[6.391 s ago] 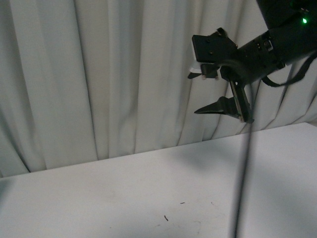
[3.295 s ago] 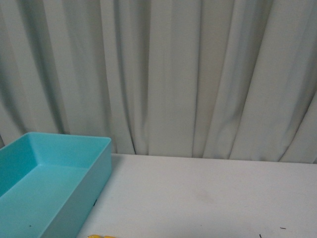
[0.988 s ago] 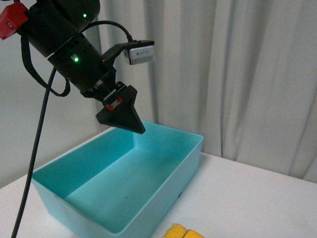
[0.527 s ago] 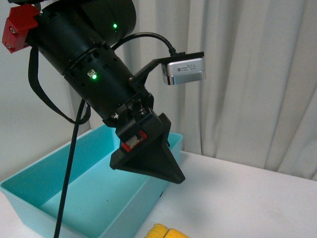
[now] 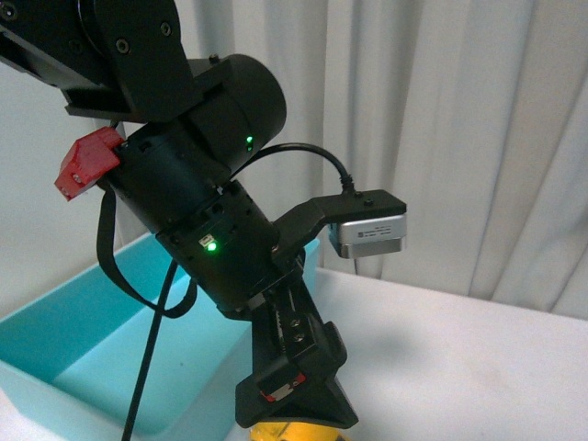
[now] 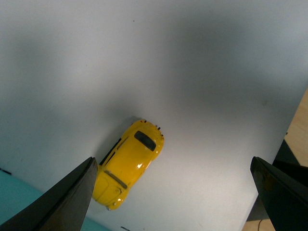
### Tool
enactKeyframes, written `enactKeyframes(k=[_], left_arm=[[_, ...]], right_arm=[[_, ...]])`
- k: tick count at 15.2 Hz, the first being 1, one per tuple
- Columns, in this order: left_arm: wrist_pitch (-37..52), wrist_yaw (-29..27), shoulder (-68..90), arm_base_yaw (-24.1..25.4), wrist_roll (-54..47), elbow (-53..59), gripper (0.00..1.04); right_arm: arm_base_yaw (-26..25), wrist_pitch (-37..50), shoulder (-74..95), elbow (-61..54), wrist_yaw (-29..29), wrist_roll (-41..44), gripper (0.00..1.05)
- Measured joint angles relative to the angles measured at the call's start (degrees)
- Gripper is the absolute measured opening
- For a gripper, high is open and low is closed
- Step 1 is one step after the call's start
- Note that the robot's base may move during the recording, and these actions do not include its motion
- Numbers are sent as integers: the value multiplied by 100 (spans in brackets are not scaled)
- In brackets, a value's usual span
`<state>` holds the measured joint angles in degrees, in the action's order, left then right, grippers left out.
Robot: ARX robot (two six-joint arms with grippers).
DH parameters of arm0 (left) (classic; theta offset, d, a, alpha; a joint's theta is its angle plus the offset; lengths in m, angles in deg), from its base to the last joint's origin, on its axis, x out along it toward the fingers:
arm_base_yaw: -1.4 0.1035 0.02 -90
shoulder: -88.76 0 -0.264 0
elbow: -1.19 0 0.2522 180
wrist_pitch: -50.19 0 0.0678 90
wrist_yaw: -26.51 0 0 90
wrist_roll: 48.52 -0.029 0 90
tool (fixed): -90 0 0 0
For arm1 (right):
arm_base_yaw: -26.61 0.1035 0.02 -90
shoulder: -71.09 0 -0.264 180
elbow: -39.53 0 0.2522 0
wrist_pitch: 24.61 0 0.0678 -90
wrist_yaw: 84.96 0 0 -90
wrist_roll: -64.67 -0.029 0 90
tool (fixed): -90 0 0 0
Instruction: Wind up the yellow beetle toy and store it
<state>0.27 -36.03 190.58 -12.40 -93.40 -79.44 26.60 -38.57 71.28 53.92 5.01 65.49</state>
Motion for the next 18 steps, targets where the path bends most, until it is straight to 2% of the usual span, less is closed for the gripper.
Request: enactKeyframes(k=[4, 7, 17, 18], left_arm=[[426, -769, 595, -74, -984, 459, 98], [986, -990, 861, 4, -1462, 481, 98], [1550, -1056, 1419, 31, -2162, 376, 98], [1731, -1078, 1449, 31, -2201, 380, 92]], right_arm=[[0, 0, 0, 0, 0, 0, 98], [0, -2, 0, 0, 2, 0, 98], [0, 0, 0, 0, 2, 0, 98], [0, 0, 0, 0, 0, 0, 98]])
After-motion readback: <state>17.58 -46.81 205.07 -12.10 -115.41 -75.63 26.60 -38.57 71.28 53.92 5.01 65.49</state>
